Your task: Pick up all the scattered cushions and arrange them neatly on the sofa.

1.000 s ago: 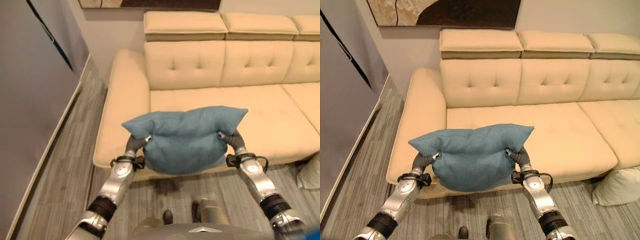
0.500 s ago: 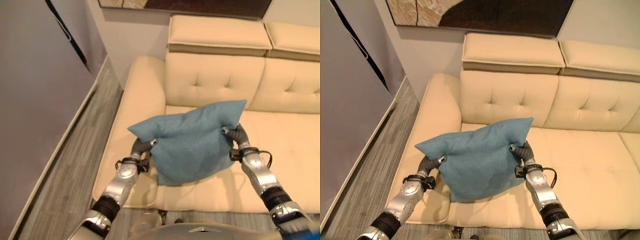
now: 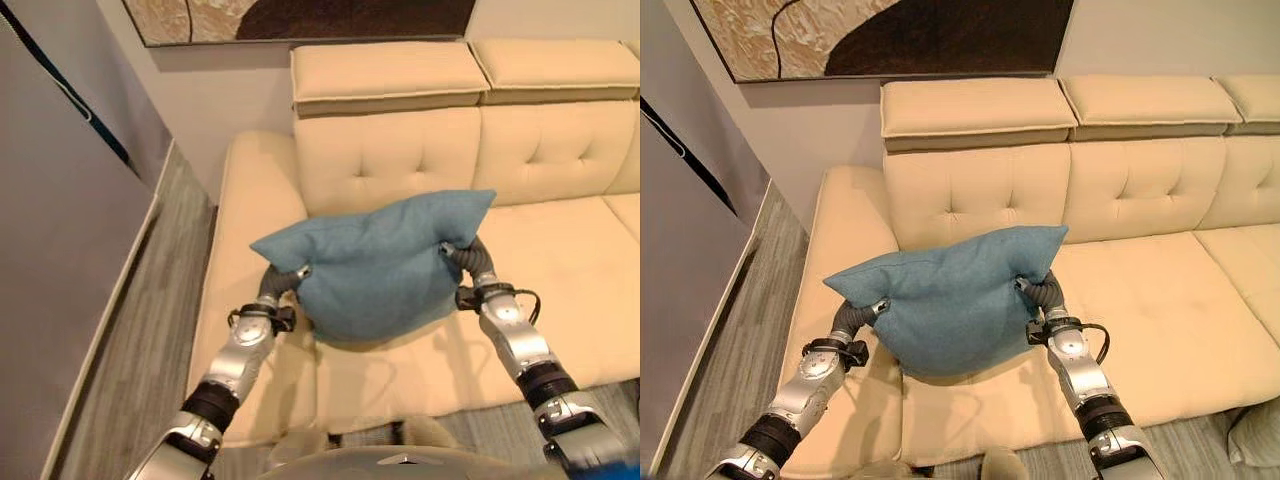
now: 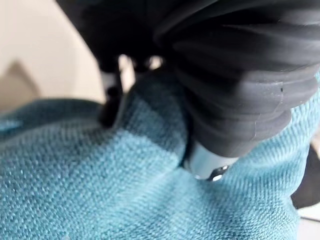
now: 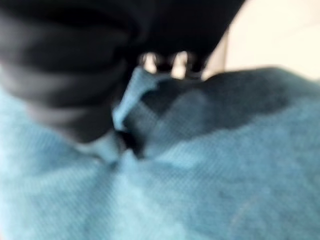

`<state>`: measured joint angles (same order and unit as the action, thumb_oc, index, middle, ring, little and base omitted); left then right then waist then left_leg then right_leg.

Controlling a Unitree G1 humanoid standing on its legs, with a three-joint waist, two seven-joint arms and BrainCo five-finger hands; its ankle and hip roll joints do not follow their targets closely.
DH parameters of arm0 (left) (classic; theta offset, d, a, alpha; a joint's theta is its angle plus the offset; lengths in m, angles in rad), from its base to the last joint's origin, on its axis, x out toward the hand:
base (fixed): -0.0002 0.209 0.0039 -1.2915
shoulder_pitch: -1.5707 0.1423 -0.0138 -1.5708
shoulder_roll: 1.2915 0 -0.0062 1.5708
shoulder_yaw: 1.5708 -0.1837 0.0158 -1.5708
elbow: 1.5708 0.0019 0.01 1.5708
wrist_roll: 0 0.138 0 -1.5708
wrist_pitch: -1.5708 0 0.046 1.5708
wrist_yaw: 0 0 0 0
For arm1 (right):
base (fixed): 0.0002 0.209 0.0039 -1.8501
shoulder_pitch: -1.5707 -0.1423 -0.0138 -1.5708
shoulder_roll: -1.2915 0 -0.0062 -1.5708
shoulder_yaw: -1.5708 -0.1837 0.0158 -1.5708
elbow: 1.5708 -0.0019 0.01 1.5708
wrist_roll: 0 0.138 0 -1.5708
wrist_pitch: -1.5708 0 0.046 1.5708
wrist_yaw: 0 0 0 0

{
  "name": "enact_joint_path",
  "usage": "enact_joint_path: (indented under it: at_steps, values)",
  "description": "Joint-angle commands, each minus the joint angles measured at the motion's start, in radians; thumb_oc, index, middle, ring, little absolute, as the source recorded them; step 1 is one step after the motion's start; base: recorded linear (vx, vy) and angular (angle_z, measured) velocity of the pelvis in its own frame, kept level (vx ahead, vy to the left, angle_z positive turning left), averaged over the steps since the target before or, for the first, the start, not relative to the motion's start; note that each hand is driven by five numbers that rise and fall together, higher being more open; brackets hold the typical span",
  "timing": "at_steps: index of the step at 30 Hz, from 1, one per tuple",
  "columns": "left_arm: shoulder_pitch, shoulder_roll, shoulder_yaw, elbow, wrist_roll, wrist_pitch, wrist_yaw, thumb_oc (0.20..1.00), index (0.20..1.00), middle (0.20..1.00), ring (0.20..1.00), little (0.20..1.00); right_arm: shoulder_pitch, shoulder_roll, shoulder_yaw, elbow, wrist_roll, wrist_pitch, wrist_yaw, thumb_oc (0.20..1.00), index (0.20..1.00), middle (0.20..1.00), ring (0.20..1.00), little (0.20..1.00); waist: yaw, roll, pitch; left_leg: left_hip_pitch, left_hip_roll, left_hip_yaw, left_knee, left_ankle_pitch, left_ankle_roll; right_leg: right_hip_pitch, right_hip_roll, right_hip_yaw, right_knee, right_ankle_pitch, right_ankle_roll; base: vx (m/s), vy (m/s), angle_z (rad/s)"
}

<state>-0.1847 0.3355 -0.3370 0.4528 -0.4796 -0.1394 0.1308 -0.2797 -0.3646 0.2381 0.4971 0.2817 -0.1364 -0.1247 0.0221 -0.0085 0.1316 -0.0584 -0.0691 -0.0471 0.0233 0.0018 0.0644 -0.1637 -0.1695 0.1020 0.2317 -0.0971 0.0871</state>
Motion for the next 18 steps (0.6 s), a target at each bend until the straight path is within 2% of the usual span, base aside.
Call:
enact_joint_path:
  at_steps: [1,3,5,6,7,9,11,13,15,16,18]
  values:
    - [-0.092,-0.036,-0.004,-0.098,0.009,-0.12,-0.014,0.2,0.2,0.2,0.2,0.2,-0.056,0.017,0.014,-0.081,0.006,-0.071,0.022,0.2,0.2,0.2,0.2,0.2,0.014,-0.047,-0.069,-0.02,0.008,-0.067,0.166,-0.18,-0.05,0.036,0.048,-0.02,-0.094,0.094,0.03,0.04,-0.371,0.15]
    - [-0.095,-0.039,-0.002,-0.093,0.006,-0.123,-0.01,0.2,0.2,0.2,0.2,0.2,-0.057,0.015,0.015,-0.081,0.009,-0.073,0.021,0.2,0.2,0.2,0.2,0.2,0.013,-0.053,-0.074,-0.02,0.02,-0.071,0.162,-0.173,-0.064,0.045,0.052,-0.039,-0.11,0.095,0.029,0.02,-0.222,0.34]
    - [-0.097,-0.047,-0.005,-0.098,-0.009,-0.123,-0.009,0.2,0.2,0.2,0.2,0.2,-0.042,0.008,0.015,-0.1,0.011,-0.072,0.021,0.2,0.2,0.2,0.2,0.2,0.003,-0.063,-0.079,-0.023,0.056,-0.086,0.151,-0.149,-0.095,0.058,0.074,-0.05,-0.129,0.087,0.018,0.02,-0.349,0.43]
    - [-0.108,-0.056,-0.018,-0.1,-0.011,-0.123,-0.006,0.2,0.2,0.2,0.2,0.2,-0.024,-0.005,0.006,-0.116,0.014,-0.079,0.016,0.2,0.2,0.2,0.2,0.2,-0.01,-0.073,-0.075,-0.048,0.085,-0.089,0.161,-0.13,-0.115,0.075,0.086,-0.082,-0.148,0.081,0.003,0.02,-0.334,0.51]
    - [-0.108,-0.056,-0.018,-0.1,-0.011,-0.123,-0.005,0.2,0.2,0.2,0.2,0.2,-0.023,-0.005,0.005,-0.116,0.014,-0.079,0.016,0.2,0.2,0.2,0.2,0.2,-0.012,-0.073,-0.076,-0.05,0.084,-0.092,0.163,-0.13,-0.116,0.075,0.086,-0.085,-0.148,0.081,0.003,0.0,-0.342,0.61]
    - [-0.122,-0.073,-0.028,-0.099,-0.015,-0.119,-0.003,0.2,0.2,0.2,0.2,0.2,-0.007,-0.016,-0.01,-0.134,0.019,-0.081,0.006,0.2,0.2,0.2,0.2,0.2,-0.036,-0.08,-0.067,-0.097,0.115,-0.051,0.217,-0.119,-0.121,0.089,0.093,-0.111,-0.164,0.074,-0.013,-0.03,-0.194,0.61]
    - [-0.135,-0.087,-0.038,-0.086,-0.02,-0.115,0.0,0.2,0.2,0.2,0.2,0.2,0.001,-0.023,-0.02,-0.137,0.025,-0.083,-0.007,0.2,0.2,0.2,0.2,0.2,-0.061,-0.082,-0.063,-0.124,0.139,0.023,0.257,-0.126,-0.11,0.094,0.093,-0.131,-0.174,0.07,-0.027,-0.03,-0.153,0.62]
    - [-0.157,-0.085,-0.034,-0.082,-0.014,-0.113,0.004,0.2,0.2,0.2,0.2,0.2,-0.002,-0.024,-0.03,-0.14,0.028,-0.083,-0.015,0.2,0.2,0.2,0.2,0.2,-0.058,-0.077,-0.052,-0.168,0.07,0.021,0.273,-0.136,-0.098,0.089,0.102,-0.124,-0.173,0.072,-0.029,-0.02,-0.065,0.39]
    - [-0.162,-0.082,-0.033,-0.088,-0.006,-0.114,0.008,0.2,0.2,0.2,0.2,0.2,-0.003,-0.025,-0.034,-0.145,0.022,-0.086,-0.02,0.2,0.2,0.2,0.2,0.2,-0.057,-0.074,-0.048,-0.187,0.051,0.024,0.268,-0.133,-0.094,0.085,0.108,-0.121,-0.166,0.071,-0.027,0.04,0.008,0.02]
    - [-0.161,-0.086,-0.031,-0.086,-0.005,-0.116,0.006,0.2,0.2,0.2,0.2,0.2,-0.003,-0.023,-0.035,-0.149,0.021,-0.086,-0.02,0.2,0.2,0.2,0.2,0.2,-0.056,-0.064,-0.055,-0.159,0.054,0.036,0.208,-0.132,-0.087,0.086,0.12,-0.114,-0.166,0.065,-0.023,0.1,0.038,-0.02]
    - [-0.162,-0.08,-0.02,-0.093,0.001,-0.116,0.018,0.2,0.2,0.2,0.2,0.2,-0.01,-0.015,-0.028,-0.149,0.016,-0.084,-0.02,0.2,0.2,0.2,0.2,0.2,-0.05,-0.059,-0.057,-0.146,0.035,0.015,0.183,-0.128,-0.08,0.08,0.128,-0.093,-0.163,0.063,-0.019,0.1,0.06,0.02]
